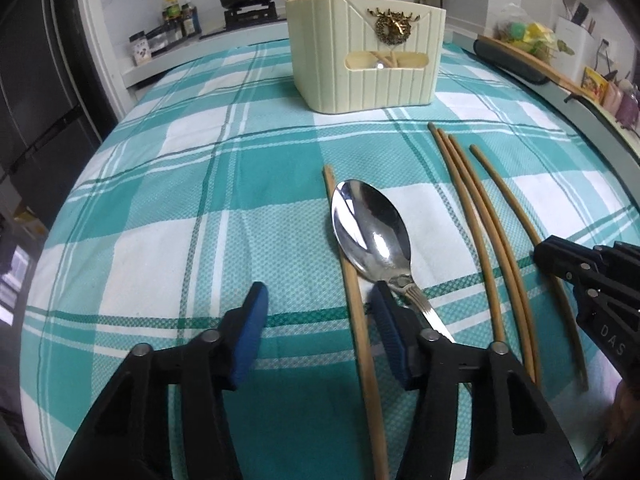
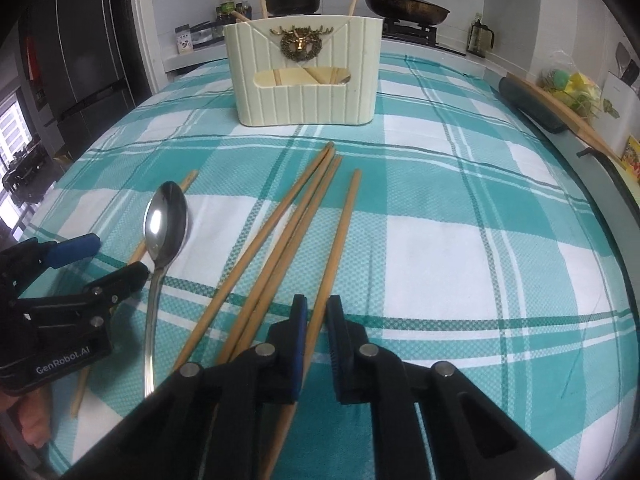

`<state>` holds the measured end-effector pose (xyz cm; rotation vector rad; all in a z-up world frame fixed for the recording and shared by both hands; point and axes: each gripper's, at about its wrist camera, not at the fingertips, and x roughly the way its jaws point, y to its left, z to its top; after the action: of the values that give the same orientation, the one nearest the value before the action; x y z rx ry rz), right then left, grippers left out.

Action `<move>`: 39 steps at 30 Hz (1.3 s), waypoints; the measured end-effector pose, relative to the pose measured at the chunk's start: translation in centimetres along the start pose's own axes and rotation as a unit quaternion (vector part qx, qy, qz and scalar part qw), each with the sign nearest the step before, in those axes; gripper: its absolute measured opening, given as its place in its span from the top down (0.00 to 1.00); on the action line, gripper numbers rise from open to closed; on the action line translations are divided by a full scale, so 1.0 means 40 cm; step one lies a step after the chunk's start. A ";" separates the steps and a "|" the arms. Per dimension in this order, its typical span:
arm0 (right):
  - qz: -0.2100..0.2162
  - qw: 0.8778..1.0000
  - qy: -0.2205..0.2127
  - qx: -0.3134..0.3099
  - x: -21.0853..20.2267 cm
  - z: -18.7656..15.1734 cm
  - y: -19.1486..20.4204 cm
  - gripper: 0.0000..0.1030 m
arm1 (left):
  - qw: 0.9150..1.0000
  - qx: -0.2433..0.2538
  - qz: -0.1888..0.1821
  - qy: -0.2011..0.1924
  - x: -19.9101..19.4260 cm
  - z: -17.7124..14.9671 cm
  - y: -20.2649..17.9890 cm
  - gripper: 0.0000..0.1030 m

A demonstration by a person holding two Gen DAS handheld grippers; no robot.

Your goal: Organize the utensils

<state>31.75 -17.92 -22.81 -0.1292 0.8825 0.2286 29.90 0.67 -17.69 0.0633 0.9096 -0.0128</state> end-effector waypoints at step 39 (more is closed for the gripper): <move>-0.014 0.997 0.025 0.071 -0.085 -0.077 -0.279 0.67 | 0.996 -0.029 -0.062 0.049 -0.008 -0.008 0.173 0.49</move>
<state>30.14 -29.87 -21.90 -0.0145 0.9432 0.1362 29.69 7.58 -17.29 -0.0471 1.0111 -0.0987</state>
